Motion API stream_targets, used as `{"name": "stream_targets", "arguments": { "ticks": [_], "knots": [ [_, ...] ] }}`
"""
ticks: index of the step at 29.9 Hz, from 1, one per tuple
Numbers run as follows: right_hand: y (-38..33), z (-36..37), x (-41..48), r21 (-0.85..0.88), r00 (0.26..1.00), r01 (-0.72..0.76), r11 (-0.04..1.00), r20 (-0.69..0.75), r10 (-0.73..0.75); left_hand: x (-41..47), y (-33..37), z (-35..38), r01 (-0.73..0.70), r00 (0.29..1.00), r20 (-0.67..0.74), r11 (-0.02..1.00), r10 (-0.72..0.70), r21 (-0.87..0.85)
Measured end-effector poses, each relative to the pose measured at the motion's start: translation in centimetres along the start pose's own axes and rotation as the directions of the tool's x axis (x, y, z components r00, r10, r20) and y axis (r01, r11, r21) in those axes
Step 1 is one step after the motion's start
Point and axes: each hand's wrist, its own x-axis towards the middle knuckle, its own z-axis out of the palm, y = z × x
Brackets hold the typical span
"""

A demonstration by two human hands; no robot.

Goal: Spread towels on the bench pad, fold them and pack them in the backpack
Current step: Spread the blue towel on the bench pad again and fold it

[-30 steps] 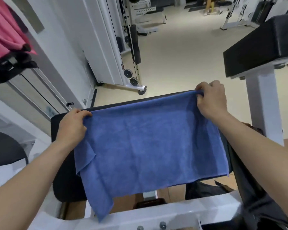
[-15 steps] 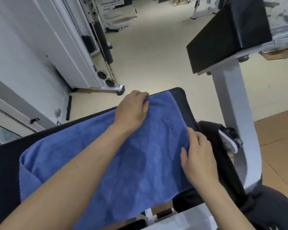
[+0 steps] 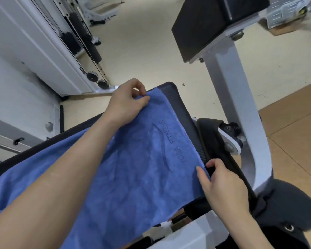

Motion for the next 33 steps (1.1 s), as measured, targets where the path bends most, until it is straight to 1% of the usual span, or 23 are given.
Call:
{"name": "stream_targets", "arguments": {
  "ticks": [4,8,10,12,16,19,21,22,24,25,27,30,33],
  "knots": [
    [1.0,-0.2,-0.6,-0.014,0.999,-0.027,1.0,0.025,0.027,0.7,0.2,0.9,-0.068,0.996,-0.06,0.998,0.069,0.017],
    [1.1,0.1,-0.6,-0.034,0.998,-0.03,0.999,0.05,0.031,1.0,0.8,2.2,-0.073,0.993,-0.089,0.997,0.072,-0.003],
    [1.2,0.2,-0.6,-0.071,0.998,-0.038,0.997,0.037,0.041,1.3,0.9,2.7,-0.094,0.991,-0.101,0.996,0.093,-0.004],
    [1.6,0.2,-0.7,-0.082,0.998,-0.056,0.995,-0.006,0.056,1.6,1.0,3.1,-0.117,0.987,-0.108,0.993,0.117,0.009],
    [1.8,0.4,-0.8,-0.059,0.992,-0.092,0.994,-0.096,0.086,2.3,1.6,4.3,-0.192,0.97,-0.132,0.978,0.202,0.083],
    [1.7,0.8,-1.1,-0.001,0.983,-0.095,0.995,-0.156,0.094,2.7,1.4,4.8,-0.264,0.952,-0.104,0.942,0.289,0.206],
    [1.8,0.9,-1.3,0.036,0.982,-0.064,0.997,-0.174,0.069,2.2,0.9,4.5,-0.329,0.928,-0.068,0.89,0.367,0.315],
    [1.8,0.9,-1.5,0.055,0.982,-0.043,0.998,-0.182,0.053,1.7,0.7,4.1,-0.344,0.917,-0.073,0.871,0.392,0.35],
    [1.5,0.8,-1.6,0.077,0.978,0.022,0.997,-0.207,-0.006,-0.4,0.1,3.2,-0.359,0.9,-0.112,0.863,0.421,0.355],
    [1.2,0.8,-1.6,0.084,0.975,0.072,0.994,-0.215,-0.052,-2.1,-0.4,2.7,-0.359,0.897,-0.131,0.87,0.421,0.339],
    [0.3,1.0,-1.5,0.098,0.966,0.182,0.978,-0.205,-0.159,-6.5,-1.7,1.7,-0.304,0.917,-0.17,0.907,0.362,0.291],
    [-1.9,1.8,-1.6,0.099,0.931,0.343,0.934,-0.169,-0.323,-14.4,-4.7,0.4,-0.157,0.954,-0.216,0.96,0.207,0.23],
    [-5.4,2.6,-2.0,0.081,0.872,0.485,0.871,-0.112,-0.476,-21.6,-7.7,-1.4,0.007,0.96,-0.278,0.982,0.047,0.191]
  ]
}}
